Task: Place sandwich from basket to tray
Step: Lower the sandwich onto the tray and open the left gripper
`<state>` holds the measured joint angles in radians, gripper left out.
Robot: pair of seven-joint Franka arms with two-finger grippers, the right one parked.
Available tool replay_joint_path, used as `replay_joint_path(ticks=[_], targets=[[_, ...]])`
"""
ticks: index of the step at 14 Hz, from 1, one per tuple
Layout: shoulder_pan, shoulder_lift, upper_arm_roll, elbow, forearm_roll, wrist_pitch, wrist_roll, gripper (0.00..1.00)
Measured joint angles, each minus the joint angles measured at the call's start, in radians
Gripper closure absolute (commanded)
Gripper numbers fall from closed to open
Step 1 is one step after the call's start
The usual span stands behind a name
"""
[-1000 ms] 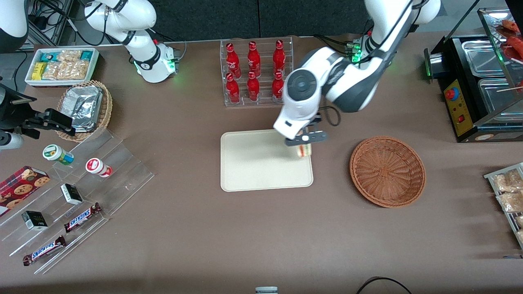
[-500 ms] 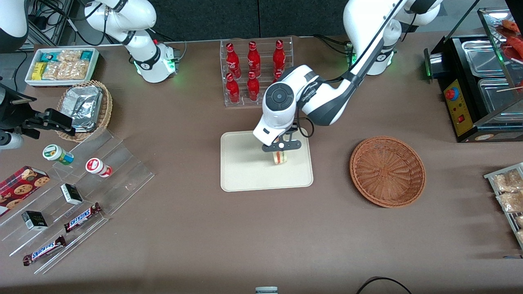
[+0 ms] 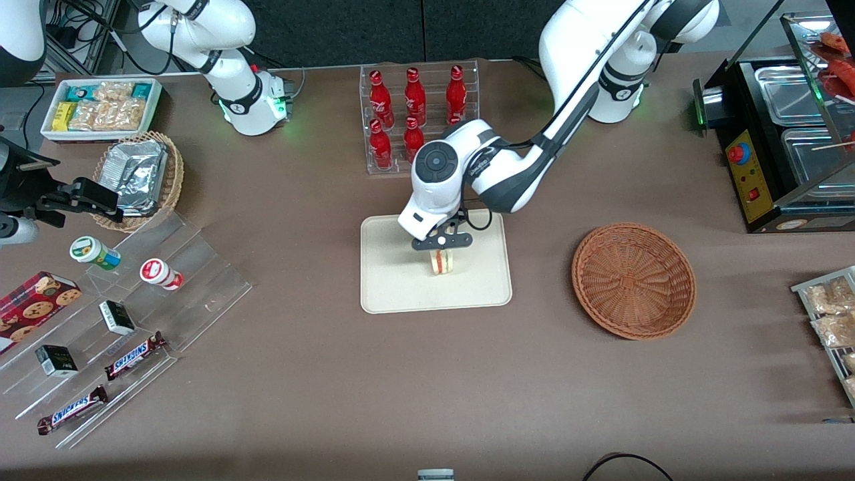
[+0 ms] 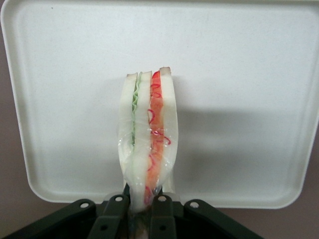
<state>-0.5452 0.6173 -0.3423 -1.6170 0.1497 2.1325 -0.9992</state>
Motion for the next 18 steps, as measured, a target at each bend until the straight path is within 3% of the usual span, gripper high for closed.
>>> replay_joint_path(ticks=[11,12,13,14,18], targets=[[0.000,0.043,0.006,0.002,0.049,0.049,-0.012,0.99],[0.000,0.046,0.006,0.003,0.052,0.050,-0.012,0.76],[0.000,0.049,0.006,0.003,0.058,0.051,-0.013,0.27],[0.000,0.050,0.006,0.004,0.061,0.052,-0.015,0.01],[0.001,0.047,0.006,0.022,0.065,0.048,-0.033,0.00]])
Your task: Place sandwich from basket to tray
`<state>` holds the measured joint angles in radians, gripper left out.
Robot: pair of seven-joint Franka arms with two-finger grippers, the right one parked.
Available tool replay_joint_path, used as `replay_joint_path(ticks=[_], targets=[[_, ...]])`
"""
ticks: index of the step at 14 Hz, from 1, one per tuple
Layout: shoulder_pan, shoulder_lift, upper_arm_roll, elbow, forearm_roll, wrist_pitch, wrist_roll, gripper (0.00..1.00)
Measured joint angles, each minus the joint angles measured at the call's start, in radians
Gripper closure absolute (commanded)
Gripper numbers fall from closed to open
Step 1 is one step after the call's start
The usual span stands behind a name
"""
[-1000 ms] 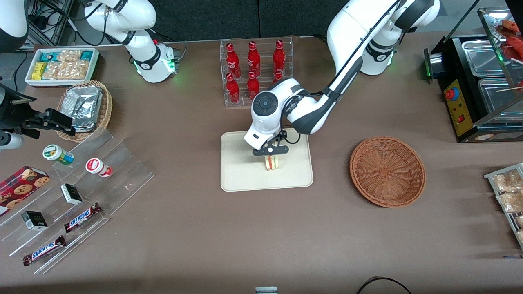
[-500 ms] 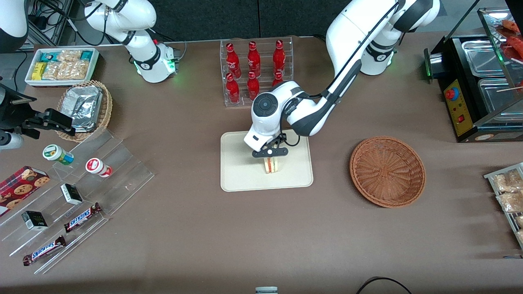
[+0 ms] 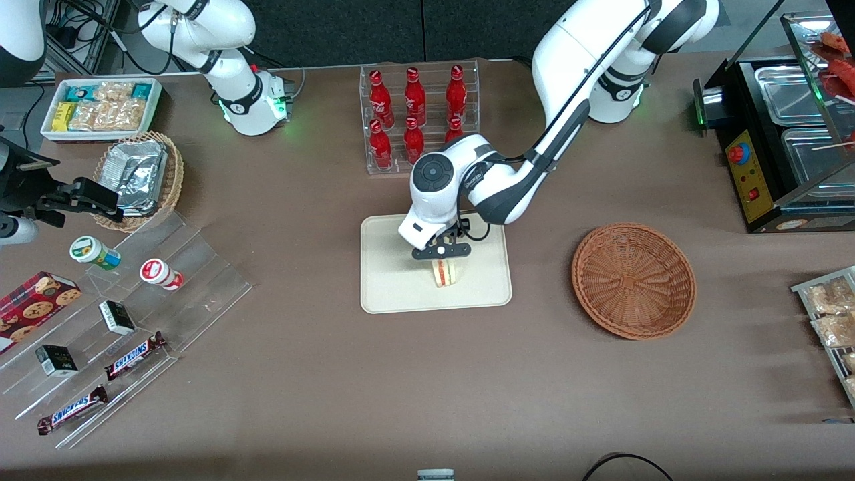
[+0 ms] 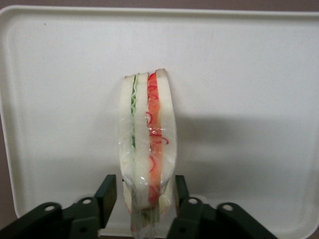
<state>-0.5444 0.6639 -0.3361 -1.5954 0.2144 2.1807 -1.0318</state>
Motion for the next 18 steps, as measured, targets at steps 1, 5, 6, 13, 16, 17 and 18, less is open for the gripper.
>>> replay_joint_path(ticks=[1,5,6,13,16,17,18], targets=[[0.001,-0.007,0.000,0.010,0.000,-0.015,-0.003,0.00],[0.027,-0.111,0.007,0.038,-0.007,-0.155,-0.023,0.00],[0.049,-0.153,0.008,0.041,-0.024,-0.196,-0.023,0.00],[0.201,-0.414,0.011,0.043,-0.077,-0.433,0.027,0.00],[0.285,-0.490,0.014,0.043,-0.099,-0.538,0.145,0.00],[0.312,-0.508,0.016,0.043,-0.101,-0.562,0.185,0.00],[0.339,-0.522,0.017,0.043,-0.102,-0.584,0.221,0.00]])
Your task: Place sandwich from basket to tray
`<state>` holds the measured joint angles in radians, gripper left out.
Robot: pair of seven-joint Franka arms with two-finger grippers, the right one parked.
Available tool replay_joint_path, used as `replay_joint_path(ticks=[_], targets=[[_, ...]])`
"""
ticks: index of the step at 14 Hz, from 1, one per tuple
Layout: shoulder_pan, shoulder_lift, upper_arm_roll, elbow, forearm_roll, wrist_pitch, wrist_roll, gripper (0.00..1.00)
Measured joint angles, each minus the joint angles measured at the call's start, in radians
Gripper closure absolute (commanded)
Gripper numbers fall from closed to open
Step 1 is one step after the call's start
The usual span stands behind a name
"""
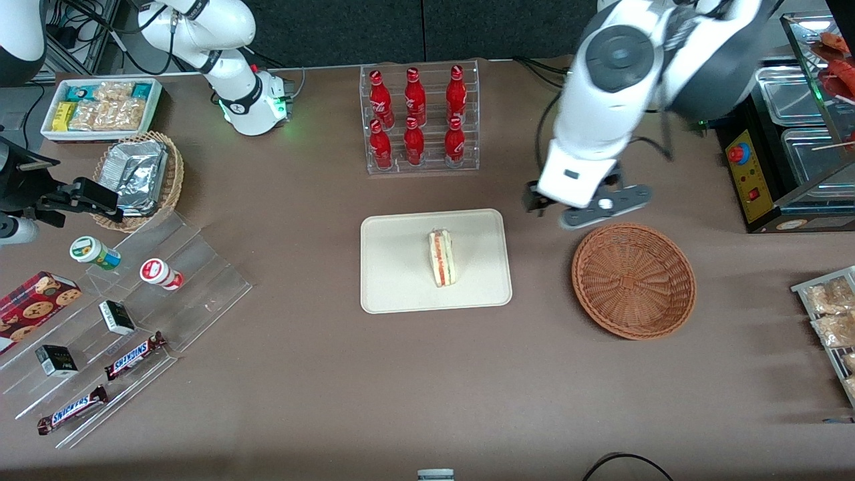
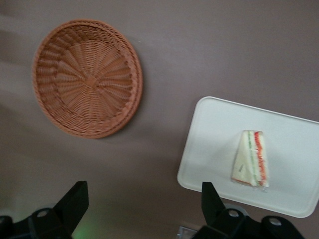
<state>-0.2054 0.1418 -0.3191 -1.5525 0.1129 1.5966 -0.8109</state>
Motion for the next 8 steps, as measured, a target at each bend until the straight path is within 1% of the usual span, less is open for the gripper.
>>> replay_joint_path(ticks=[3,6,8], targets=[[0.089,-0.027,0.003,0.016,-0.004,-0.096,0.135,0.00],[0.189,-0.034,0.005,0.075,-0.033,-0.196,0.294,0.00],[0.235,-0.036,0.006,0.093,-0.035,-0.227,0.371,0.00]])
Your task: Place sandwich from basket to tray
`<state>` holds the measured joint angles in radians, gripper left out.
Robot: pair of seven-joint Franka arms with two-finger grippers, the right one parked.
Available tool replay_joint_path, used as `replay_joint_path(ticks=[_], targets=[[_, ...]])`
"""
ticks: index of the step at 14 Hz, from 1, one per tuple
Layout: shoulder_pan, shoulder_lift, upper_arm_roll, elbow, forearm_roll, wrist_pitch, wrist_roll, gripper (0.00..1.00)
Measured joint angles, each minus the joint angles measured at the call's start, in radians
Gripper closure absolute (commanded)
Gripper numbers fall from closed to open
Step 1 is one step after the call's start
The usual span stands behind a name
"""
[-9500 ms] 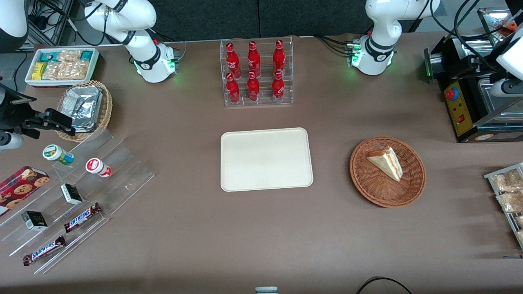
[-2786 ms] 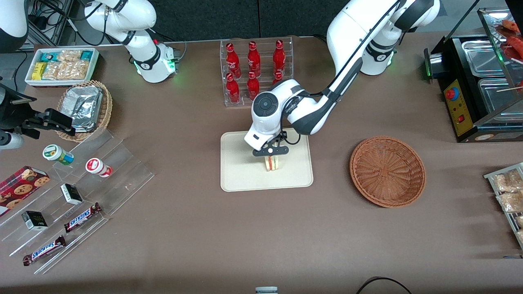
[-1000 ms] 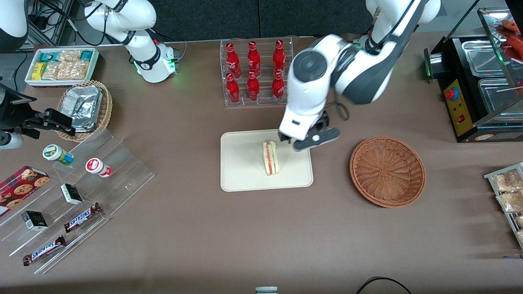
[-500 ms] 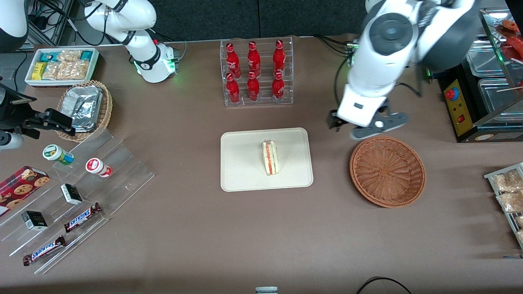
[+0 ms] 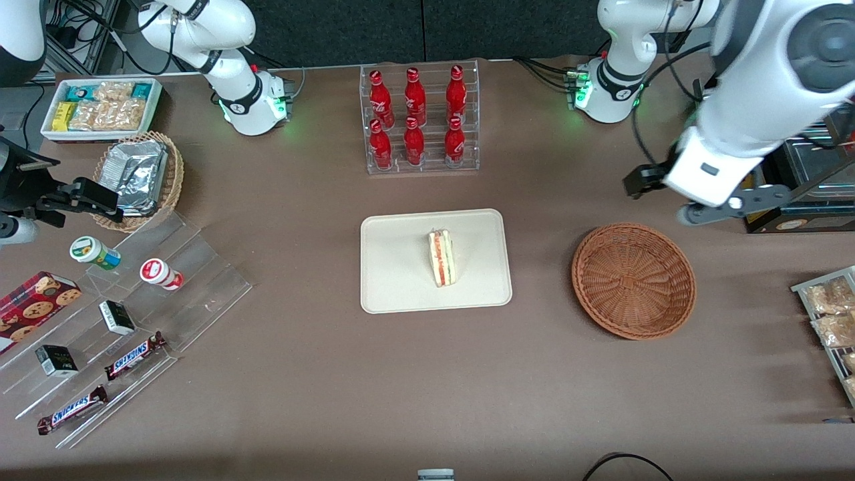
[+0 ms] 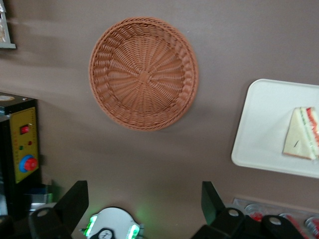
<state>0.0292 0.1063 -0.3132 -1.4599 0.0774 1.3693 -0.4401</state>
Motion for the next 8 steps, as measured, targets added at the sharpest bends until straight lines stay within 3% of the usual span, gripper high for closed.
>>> replay_joint_path(ticks=[5,8], targets=[[0.077,-0.040,0.019,0.003,0.000,-0.045,0.177,0.00],[0.044,-0.087,0.143,0.002,-0.003,-0.100,0.342,0.00]])
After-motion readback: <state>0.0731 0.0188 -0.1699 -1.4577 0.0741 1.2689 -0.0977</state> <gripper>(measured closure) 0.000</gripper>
